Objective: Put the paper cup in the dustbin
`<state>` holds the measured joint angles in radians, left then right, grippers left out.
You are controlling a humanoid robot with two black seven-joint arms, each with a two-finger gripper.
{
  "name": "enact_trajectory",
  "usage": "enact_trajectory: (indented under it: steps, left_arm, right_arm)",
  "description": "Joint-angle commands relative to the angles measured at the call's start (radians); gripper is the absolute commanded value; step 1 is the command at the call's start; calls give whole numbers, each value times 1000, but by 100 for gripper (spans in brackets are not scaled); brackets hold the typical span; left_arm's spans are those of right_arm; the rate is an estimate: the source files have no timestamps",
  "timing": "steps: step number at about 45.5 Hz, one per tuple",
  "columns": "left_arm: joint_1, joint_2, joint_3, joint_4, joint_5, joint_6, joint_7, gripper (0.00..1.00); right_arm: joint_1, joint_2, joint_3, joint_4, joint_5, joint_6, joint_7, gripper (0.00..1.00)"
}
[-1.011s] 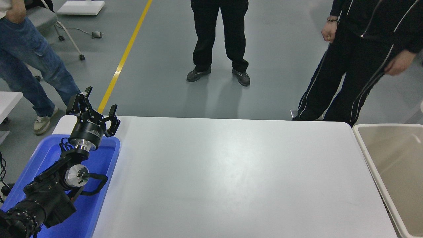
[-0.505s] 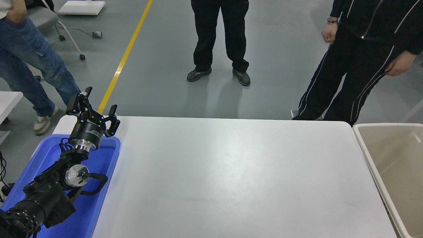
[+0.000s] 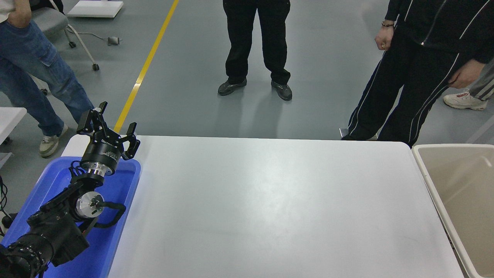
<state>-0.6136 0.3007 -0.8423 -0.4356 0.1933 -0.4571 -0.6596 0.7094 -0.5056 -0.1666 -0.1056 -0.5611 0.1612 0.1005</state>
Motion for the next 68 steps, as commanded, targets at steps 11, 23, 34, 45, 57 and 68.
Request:
enact_trajectory:
  steps: [11, 23, 34, 45, 57, 68]
  left_arm:
    - [0, 0, 0, 0, 0, 0, 0, 100]
    - [0, 0, 0, 0, 0, 0, 0, 100]
    - [0, 0, 0, 0, 0, 0, 0, 100]
    - [0, 0, 0, 0, 0, 0, 0, 100]
    - [0, 0, 0, 0, 0, 0, 0, 100]
    - [0, 0, 0, 0, 0, 0, 0, 100]
  right_arm:
    - [-24, 22, 1, 1, 37, -14, -7, 0]
    - [-22, 21, 1, 10, 38, -130, -5, 90]
    - [-8, 19, 6, 18, 47, -164, -4, 97]
    - [79, 12, 10, 81, 147, -166, 1, 97]
    - [174, -53, 301, 207, 383, -154, 2, 99]
    - [214, -105, 551, 366, 386, -154, 4, 99]
